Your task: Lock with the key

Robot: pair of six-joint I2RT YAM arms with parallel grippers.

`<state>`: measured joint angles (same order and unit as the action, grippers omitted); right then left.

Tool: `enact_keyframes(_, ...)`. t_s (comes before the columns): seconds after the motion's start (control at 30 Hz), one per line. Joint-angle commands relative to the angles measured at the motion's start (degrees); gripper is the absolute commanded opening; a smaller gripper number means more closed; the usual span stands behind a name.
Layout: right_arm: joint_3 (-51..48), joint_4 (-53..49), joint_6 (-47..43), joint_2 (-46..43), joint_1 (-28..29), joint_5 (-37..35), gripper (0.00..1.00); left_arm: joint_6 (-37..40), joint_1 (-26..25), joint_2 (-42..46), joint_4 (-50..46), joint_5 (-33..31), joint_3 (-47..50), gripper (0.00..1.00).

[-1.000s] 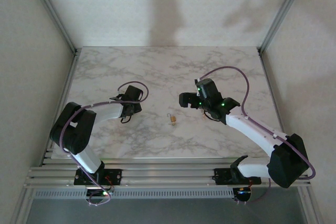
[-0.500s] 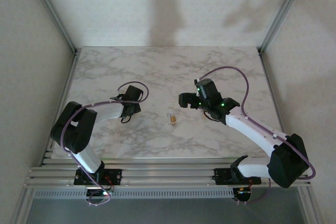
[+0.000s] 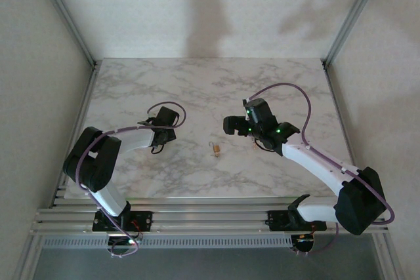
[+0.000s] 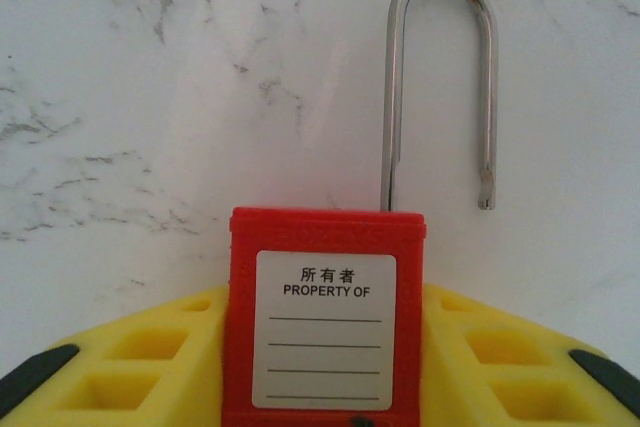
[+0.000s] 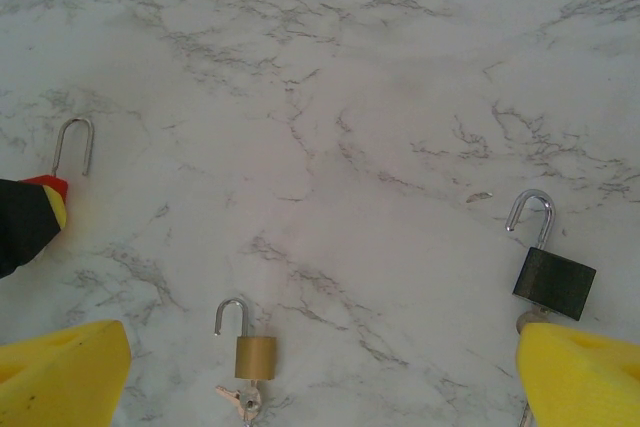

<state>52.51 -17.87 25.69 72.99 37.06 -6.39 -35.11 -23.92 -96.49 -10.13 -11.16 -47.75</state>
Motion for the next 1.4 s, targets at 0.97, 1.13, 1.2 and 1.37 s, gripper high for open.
enact_keyframes(0.97,3.35,-4.34,5.48,-3.19,-4.17,15.85,0.99,9.05,-16.48,16.37,-8.44,3.09,-2.27,0.0)
enact_keyframes(1.13,2.05,-2.83,8.45,-4.07,-8.03,23.02,0.99,12.79,-17.39,19.21,-9.43,4.12,-3.01,0.0)
enact_keyframes(1.2,1.29,-1.71,10.01,-4.03,-9.59,26.06,0.99,15.09,-17.43,21.18,-8.48,6.43,-2.19,0.0)
enact_keyframes(1.37,0.62,0.66,12.53,-2.42,-11.55,32.26,0.96,21.75,-18.22,26.23,-4.01,7.65,1.77,0.0)
